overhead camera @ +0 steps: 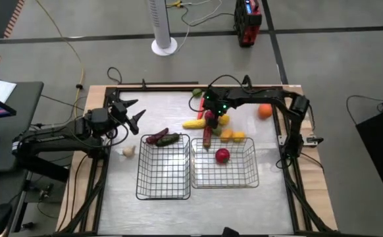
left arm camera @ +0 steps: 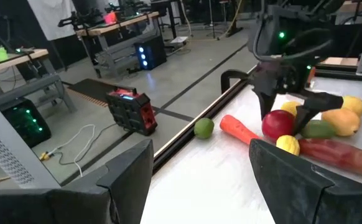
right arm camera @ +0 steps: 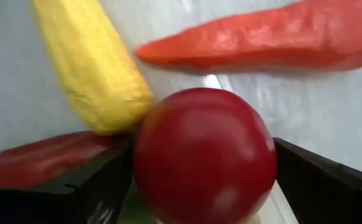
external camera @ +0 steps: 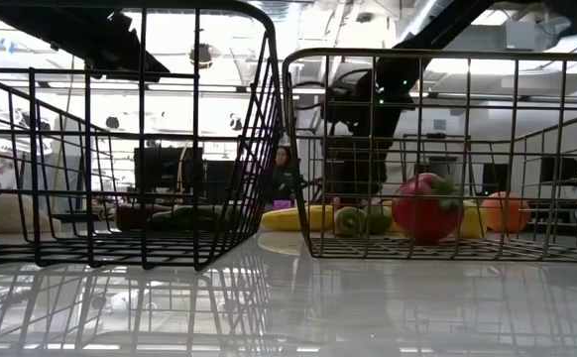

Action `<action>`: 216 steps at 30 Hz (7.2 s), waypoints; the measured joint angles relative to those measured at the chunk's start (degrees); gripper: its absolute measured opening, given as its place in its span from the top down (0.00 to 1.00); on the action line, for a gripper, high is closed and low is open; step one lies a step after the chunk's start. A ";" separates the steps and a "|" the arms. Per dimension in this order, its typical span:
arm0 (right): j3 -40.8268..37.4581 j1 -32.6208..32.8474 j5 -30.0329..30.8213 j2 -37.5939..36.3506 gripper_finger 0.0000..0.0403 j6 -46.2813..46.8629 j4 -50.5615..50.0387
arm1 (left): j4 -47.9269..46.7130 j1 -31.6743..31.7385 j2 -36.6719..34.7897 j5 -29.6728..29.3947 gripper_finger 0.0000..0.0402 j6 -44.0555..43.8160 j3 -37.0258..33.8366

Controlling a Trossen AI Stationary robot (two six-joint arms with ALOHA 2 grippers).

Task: Sort produce into baskets
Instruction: Put the tomato into the right wire basket, then put the top left lemon into the right wire basket, then put the orange into the right wire basket, then put the apple into the right wire basket

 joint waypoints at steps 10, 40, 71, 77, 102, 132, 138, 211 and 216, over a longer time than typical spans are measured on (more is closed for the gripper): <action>0.05 0.21 3.36 -5.32 0.17 -0.26 -2.40 | -0.37 0.00 0.00 -0.01 0.36 0.01 0.00; -0.39 34.51 3.83 -25.77 0.02 20.73 -14.57 | -1.18 0.00 -0.07 2.01 0.36 -4.02 0.00; -11.34 -0.85 1.87 -11.94 0.04 2.07 -5.05 | -1.43 0.02 -0.04 6.03 0.36 -6.19 0.00; -11.49 -0.92 4.36 -7.89 0.06 -0.72 -1.27 | -1.58 0.02 -0.04 6.02 0.36 -6.05 0.00; -9.89 19.90 -12.58 -34.61 0.16 13.18 -0.38 | -1.79 0.00 -0.02 6.05 0.36 -6.03 0.00; -13.99 -13.32 16.15 -31.36 0.07 17.75 -30.20 | 0.25 0.02 -0.02 5.93 0.36 -3.04 0.00; -16.12 -19.95 22.83 -27.59 0.04 17.84 -30.01 | 0.31 0.02 -0.04 5.92 0.36 -2.96 0.00; -8.81 -11.91 31.93 -25.96 0.07 23.81 -20.07 | -4.64 0.01 0.00 7.16 0.36 -4.93 2.34; -12.95 -20.98 30.76 -21.04 0.07 22.00 -13.03 | -4.65 0.00 0.00 8.68 0.36 -5.90 2.34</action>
